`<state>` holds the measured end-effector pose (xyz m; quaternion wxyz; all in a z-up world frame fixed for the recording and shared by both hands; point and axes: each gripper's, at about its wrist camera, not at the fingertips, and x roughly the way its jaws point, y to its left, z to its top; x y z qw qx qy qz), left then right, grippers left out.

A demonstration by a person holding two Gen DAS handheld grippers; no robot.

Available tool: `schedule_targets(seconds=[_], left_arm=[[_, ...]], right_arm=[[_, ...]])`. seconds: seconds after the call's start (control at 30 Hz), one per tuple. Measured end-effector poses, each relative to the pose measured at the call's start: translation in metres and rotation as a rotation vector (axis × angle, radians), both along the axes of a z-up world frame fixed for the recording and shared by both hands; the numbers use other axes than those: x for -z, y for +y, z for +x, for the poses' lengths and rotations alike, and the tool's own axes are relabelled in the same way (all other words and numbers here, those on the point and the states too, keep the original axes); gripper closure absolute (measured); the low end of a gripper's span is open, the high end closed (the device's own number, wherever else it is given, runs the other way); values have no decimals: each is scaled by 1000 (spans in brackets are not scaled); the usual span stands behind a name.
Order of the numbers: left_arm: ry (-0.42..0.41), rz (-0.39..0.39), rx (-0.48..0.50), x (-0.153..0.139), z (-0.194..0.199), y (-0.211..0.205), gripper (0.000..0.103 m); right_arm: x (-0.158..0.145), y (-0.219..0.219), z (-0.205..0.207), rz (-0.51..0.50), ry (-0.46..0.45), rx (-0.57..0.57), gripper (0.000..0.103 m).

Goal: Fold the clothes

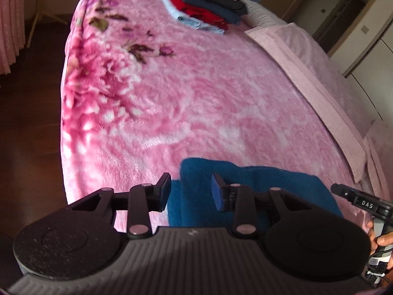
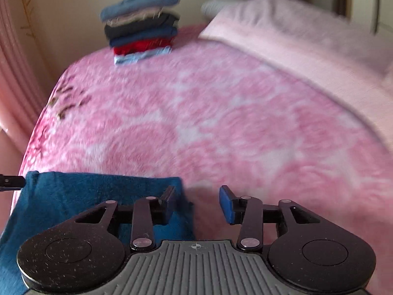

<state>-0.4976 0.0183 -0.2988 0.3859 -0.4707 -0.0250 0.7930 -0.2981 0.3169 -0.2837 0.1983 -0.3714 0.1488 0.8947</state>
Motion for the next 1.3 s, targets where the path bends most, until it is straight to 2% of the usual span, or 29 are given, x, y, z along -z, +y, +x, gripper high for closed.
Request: schedule_targets(seconds=[0.03,0.07,0.13,0.2,0.33,0.47,0.57,0.73,0.83,0.9,0.97,1.07,1.13,1.2,1.23,1.3], left_arm=[[0,14,25,-11,14,-5,75],[-7,31,58,-19,29,-9,83],[-21,54,133,-32,61,-11,91],[-24,61,196,-38,94,-6,92],[-8,42,275,-30,141,13,93],[34,-5,262,-8,142,21,94],[67,-39,247,9,140,25,95],[122,-87,224,17,138,41,97],[115,-101,212,12,138,44,97],[119,-94,209,-3,144,37,98],[124,-83,202,-19,150,27,98],[125,-61,171,-33,162,7,98],[124,-83,172,-27,167,3,97],[120,-130,181,-10,168,7,96],[113,-143,180,-4,168,8,92],[93,-157,173,6,165,9,90]], right_arm=[[-9,-8,15,-7,13,4,61],[-17,-15,30,-14,26,8,61],[-34,-31,59,-31,49,15,61],[-42,-58,84,-68,38,-3,61],[-37,-111,98,-86,15,-55,61],[-7,-139,87,-48,-10,-62,61],[8,-141,74,-11,-32,-67,61],[16,-129,56,-12,-112,-88,62],[16,-125,49,-19,-144,-98,61],[10,-120,53,-57,-149,-94,61],[-3,-116,63,-106,-113,-64,61],[-23,-124,81,-94,-35,-28,61],[-27,-132,88,-76,-9,-21,61],[-18,-139,85,-79,-21,-24,61],[-7,-140,81,-77,-53,-31,61],[7,-140,74,-78,-97,-47,61]])
